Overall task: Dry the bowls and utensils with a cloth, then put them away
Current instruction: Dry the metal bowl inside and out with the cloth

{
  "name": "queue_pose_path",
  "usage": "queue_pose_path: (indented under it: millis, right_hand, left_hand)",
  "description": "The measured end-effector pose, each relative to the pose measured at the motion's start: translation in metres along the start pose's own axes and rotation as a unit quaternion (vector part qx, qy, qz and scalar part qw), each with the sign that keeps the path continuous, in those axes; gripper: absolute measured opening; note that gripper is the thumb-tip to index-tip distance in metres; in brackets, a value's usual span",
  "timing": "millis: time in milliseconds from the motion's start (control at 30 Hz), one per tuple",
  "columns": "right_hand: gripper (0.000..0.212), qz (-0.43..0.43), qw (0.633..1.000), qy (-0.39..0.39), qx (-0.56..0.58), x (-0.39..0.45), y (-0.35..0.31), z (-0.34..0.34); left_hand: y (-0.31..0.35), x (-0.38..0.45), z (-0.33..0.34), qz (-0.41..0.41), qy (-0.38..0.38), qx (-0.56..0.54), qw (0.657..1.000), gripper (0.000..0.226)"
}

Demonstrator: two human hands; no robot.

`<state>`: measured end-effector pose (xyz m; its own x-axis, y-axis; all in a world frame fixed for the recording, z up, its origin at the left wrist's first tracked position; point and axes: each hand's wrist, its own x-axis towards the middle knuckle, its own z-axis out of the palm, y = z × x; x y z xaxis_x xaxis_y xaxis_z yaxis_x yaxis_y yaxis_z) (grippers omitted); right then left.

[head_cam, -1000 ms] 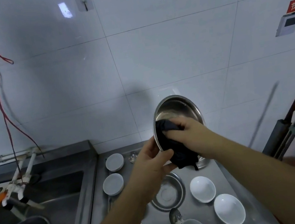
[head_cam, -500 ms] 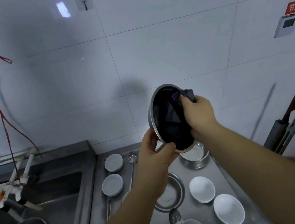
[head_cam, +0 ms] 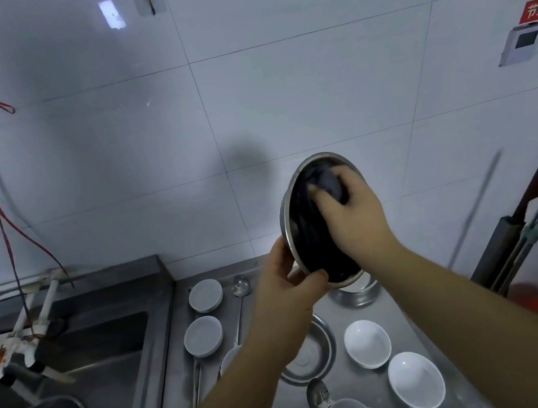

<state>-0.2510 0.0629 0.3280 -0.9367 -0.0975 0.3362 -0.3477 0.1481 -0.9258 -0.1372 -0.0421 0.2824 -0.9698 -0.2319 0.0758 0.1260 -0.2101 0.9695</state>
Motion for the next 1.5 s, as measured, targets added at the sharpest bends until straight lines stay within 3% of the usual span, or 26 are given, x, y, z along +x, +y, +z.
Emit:
queue_pose_path:
  millis: [100,167,200,300,333,367,400,467,533,600,667,767,867,1000,1100,1200,1300,1367,1433,1467,1500]
  right_hand:
    - [0.029,-0.229,0.956,-0.145,-0.108,-0.002,-0.001,-0.011]
    - [0.037,-0.344,0.891,-0.184,-0.233,0.002,-0.001,-0.016]
    - [0.041,-0.356,0.874,-0.181,-0.278,0.008,-0.002,-0.017]
    - [0.037,-0.225,0.911,-0.120,-0.325,0.016,-0.001,-0.018]
    - [0.030,-0.140,0.943,-0.109,-0.283,0.017,0.000,-0.018]
    - [0.019,-0.031,0.976,-0.109,-0.184,0.014,0.001,-0.020]
    - [0.014,0.082,0.987,-0.128,-0.044,0.010,0.005,-0.020]
    - [0.042,0.244,0.940,-0.180,0.155,-0.007,0.019,-0.019]
    - [0.033,0.313,0.890,-0.201,0.262,-0.028,0.033,-0.014]
    - [0.028,0.322,0.878,-0.187,0.301,-0.040,0.036,-0.007]
    - [0.033,0.327,0.868,-0.186,0.324,-0.042,0.039,-0.004]
    - [0.034,0.332,0.874,-0.165,0.314,-0.041,0.041,-0.005]
    - [0.049,0.345,0.864,-0.149,0.336,-0.039,0.033,-0.005]
    - [0.041,0.394,0.818,-0.125,0.400,-0.035,0.027,-0.010]
    - [0.066,0.409,0.779,-0.106,0.463,-0.040,0.032,-0.022]
    - [0.076,0.399,0.787,-0.113,0.458,-0.046,0.028,-0.024]
    - [0.052,0.401,0.804,-0.099,0.427,-0.048,0.026,-0.023]
    - [0.041,0.400,0.809,-0.087,0.421,-0.048,0.026,-0.026]
    - [0.052,0.401,0.808,-0.080,0.425,-0.048,0.029,-0.030]
    - [0.058,0.403,0.807,-0.084,0.423,-0.048,0.030,-0.032]
    - [0.063,0.407,0.807,-0.088,0.419,-0.049,0.032,-0.032]
  left_hand:
    - [0.005,0.000,-0.003,-0.010,-0.002,-0.023,1.000,0.051]
    - [0.006,0.001,-0.004,-0.012,0.014,-0.041,0.999,0.048]
    - [0.006,0.001,-0.006,-0.010,0.017,-0.057,0.998,0.048]
    - [0.011,0.000,-0.006,0.006,0.018,-0.092,0.996,0.060]
    - [0.013,0.001,-0.006,0.013,0.024,-0.094,0.995,0.065]
    - [0.016,0.002,-0.004,0.020,0.037,-0.093,0.995,0.066]
    - [0.018,0.004,-0.002,0.029,0.048,-0.077,0.995,0.063]
    - [0.022,0.004,0.003,0.056,0.058,0.007,0.997,0.064]
    - [0.028,0.004,0.007,0.099,0.052,0.145,0.983,0.064]
    - [0.034,0.002,0.010,0.139,0.016,0.280,0.950,0.059]
    - [0.034,-0.001,0.008,0.123,-0.013,0.374,0.919,0.061]
    - [0.024,-0.001,-0.005,0.114,-0.038,0.498,0.859,0.090]
    - [0.021,-0.001,-0.014,0.126,-0.042,0.507,0.852,0.095]
    - [0.015,-0.004,-0.023,0.131,-0.030,0.500,0.855,0.094]
    - [0.013,-0.003,-0.037,0.140,-0.059,0.528,0.835,0.093]
    - [0.008,-0.002,-0.042,0.133,-0.090,0.544,0.823,0.093]
    - [0.002,-0.003,-0.044,0.105,-0.097,0.503,0.852,0.090]
    - [-0.002,-0.001,-0.045,0.068,0.006,0.414,0.908,0.082]
    - [-0.006,0.002,-0.046,-0.043,0.191,0.243,0.950,0.053]
    - [-0.009,0.004,-0.046,-0.134,0.242,0.124,0.953,0.037]
    - [-0.011,0.005,-0.045,-0.218,0.236,-0.005,0.947,0.035]
